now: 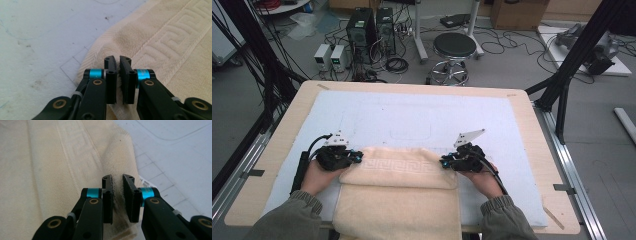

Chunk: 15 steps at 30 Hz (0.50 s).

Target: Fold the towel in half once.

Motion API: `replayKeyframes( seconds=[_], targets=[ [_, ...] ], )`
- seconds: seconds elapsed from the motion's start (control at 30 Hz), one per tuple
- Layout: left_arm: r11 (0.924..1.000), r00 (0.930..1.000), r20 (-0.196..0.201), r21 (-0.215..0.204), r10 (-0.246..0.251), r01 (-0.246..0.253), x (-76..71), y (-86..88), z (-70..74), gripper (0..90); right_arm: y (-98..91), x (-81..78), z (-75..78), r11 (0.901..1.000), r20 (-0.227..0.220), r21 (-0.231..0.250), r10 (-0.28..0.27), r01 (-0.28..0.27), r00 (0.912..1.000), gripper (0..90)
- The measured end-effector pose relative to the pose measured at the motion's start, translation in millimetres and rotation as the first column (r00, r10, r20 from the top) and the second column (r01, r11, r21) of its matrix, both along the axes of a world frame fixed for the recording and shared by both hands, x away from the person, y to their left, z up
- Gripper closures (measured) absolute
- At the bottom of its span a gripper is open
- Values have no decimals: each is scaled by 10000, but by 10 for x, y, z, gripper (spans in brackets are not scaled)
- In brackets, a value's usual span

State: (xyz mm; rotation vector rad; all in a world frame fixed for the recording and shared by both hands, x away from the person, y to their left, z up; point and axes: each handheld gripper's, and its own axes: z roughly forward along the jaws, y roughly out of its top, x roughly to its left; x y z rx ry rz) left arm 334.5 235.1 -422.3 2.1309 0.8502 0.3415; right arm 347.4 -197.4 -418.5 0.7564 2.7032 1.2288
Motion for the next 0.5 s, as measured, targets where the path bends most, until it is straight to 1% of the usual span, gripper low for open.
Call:
replayKeyframes(
  seconds=[0.13, 0.2, 0.3, 0.37, 0.5],
  targets=[
    [9990, 9996, 265, -427, 124, -113, -47, 48, 82, 840, 4, -26, 102, 9999, 249, 131, 18, -21, 9997, 791],
    [9984, 9991, 409, -549, 131, -109, -82, 69, 119, 839, 11, -39, 143, 9998, 390, 174, 64, -71, 9992, 791],
    [9978, 9985, 553, -662, 39, -2, -153, 100, 183, 839, 14, -76, 194, 9997, 544, 225, 94, -106, 9985, 791],
    [9971, 9974, 723, -758, -41, 96, -218, 112, 232, 840, 7, -114, 229, 9995, 640, 287, 117, -136, 9979, 791],
    [9966, 9939, 1068, -742, -278, 359, -384, 134, 335, 839, -16, -219, 309, 9985, 768, 472, 224, -261, 9968, 790]
  ],
)
